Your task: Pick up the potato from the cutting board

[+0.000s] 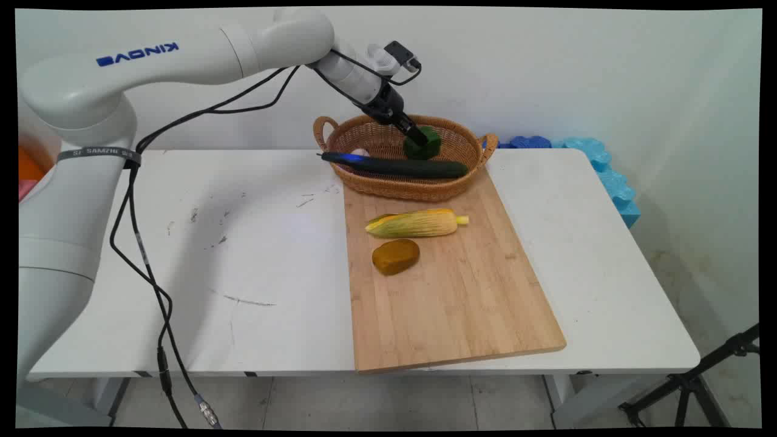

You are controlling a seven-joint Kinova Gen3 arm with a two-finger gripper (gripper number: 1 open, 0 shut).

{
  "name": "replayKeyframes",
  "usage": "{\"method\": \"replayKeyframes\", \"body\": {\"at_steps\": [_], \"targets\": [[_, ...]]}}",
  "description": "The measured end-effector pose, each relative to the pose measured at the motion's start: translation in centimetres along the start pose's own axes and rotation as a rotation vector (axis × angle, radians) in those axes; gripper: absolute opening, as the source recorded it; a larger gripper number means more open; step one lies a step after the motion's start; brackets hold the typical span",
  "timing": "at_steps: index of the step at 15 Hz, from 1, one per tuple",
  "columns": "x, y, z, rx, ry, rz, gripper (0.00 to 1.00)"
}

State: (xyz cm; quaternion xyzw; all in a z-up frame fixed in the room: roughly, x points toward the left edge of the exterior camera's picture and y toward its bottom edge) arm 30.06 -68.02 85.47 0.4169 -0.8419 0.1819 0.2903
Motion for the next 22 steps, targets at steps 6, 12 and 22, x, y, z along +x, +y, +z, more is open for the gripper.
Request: {"method": "replayKeyframes", "body": {"at_steps": [6, 12, 22], "targets": [[-0.2, -0.3, -0.5, 0.005, 0.006, -0.014, 1.0], [0.0, 0.3, -3.3, 0.02, 0.012, -0.026, 1.0], [-1.4, 5.8, -10.8, 0.012, -0.009, -0.061, 1.0]]}}
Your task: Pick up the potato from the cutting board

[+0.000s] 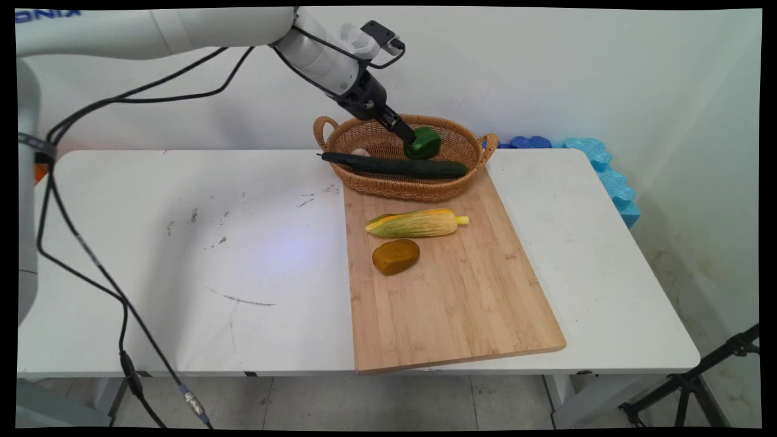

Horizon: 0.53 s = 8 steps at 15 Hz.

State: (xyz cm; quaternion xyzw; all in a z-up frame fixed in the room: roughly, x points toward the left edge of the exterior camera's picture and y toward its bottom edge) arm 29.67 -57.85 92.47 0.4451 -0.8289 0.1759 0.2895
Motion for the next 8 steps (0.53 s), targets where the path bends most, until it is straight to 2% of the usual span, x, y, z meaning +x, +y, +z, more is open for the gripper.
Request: {"method": "replayKeyframes", "body": {"at_steps": [8], "targets": [[-4.2, 7.2, -4.4, -0.109, -0.062, 0.008, 1.0]]}}
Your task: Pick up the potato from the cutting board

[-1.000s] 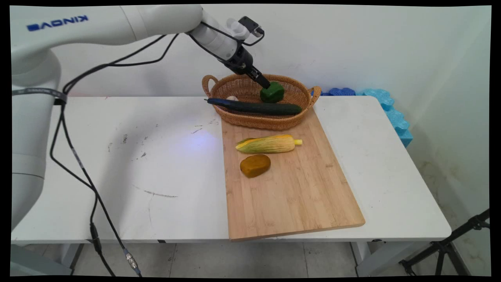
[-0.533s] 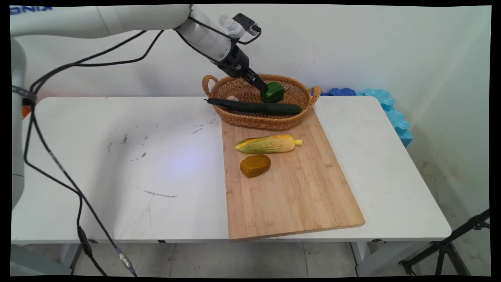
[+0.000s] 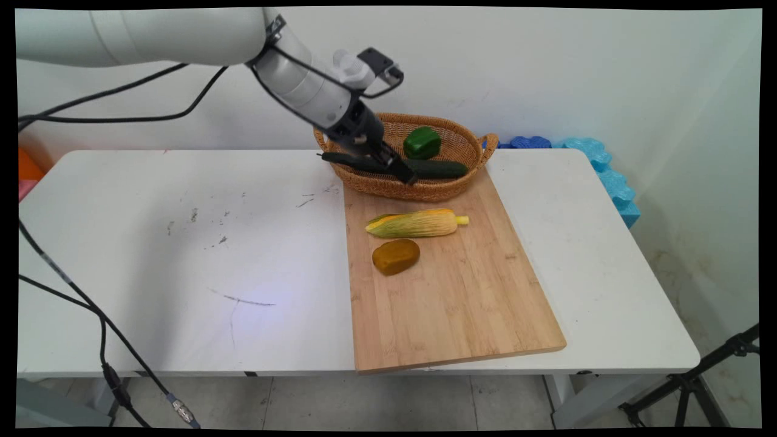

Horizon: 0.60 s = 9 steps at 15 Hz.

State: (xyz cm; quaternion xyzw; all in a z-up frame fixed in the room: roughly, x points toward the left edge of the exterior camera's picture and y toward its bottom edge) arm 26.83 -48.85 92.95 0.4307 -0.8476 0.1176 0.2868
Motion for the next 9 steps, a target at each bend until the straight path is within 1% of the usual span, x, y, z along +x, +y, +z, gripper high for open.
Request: {"method": "replayKeyframes", "body": {"at_steps": [2, 5, 9], "targets": [[-1.3, 1.6, -0.1, -0.028, -0.021, 0.003, 1.0], [-3.1, 3.5, 0.3, -0.058, -0.048, 0.018, 1.0], [-4.7, 4.8, 1.1, -0.071, -0.077, 0.04, 1.0]]}}
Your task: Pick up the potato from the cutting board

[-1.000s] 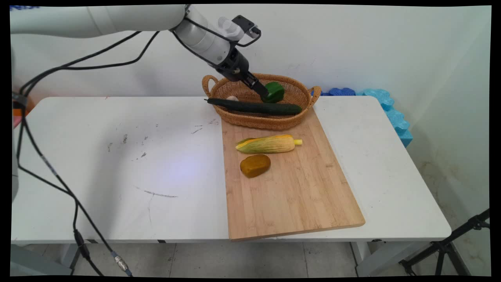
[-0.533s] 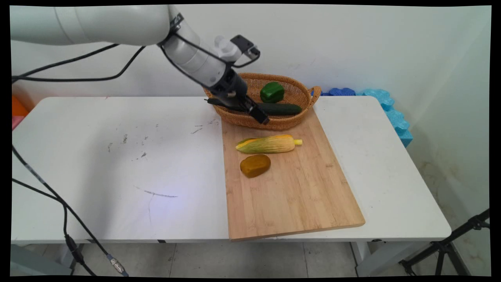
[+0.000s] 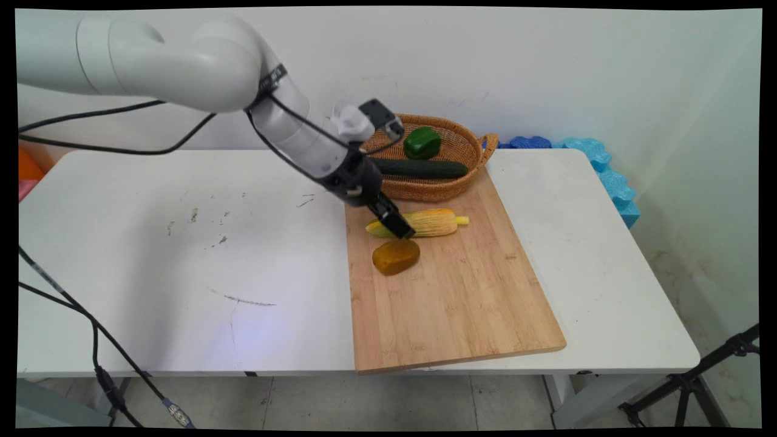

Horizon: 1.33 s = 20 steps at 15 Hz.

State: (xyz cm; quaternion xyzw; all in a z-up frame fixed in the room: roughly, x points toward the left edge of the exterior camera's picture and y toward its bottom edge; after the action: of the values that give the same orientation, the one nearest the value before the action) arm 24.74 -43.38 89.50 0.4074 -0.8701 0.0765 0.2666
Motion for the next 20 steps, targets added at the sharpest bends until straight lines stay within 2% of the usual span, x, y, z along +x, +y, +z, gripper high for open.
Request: {"method": "replayKeyframes", "body": {"at_steps": [8, 16, 17, 20], "targets": [[-2.3, 1.6, 2.9, 0.021, -0.051, 0.046, 1.0], [-3.2, 2.1, 4.8, 0.044, -0.072, 0.059, 1.0], [-3.2, 2.1, 4.9, 0.047, -0.073, 0.059, 0.0], [-3.4, 2.2, 5.2, 0.053, -0.077, 0.061, 0.0]]}}
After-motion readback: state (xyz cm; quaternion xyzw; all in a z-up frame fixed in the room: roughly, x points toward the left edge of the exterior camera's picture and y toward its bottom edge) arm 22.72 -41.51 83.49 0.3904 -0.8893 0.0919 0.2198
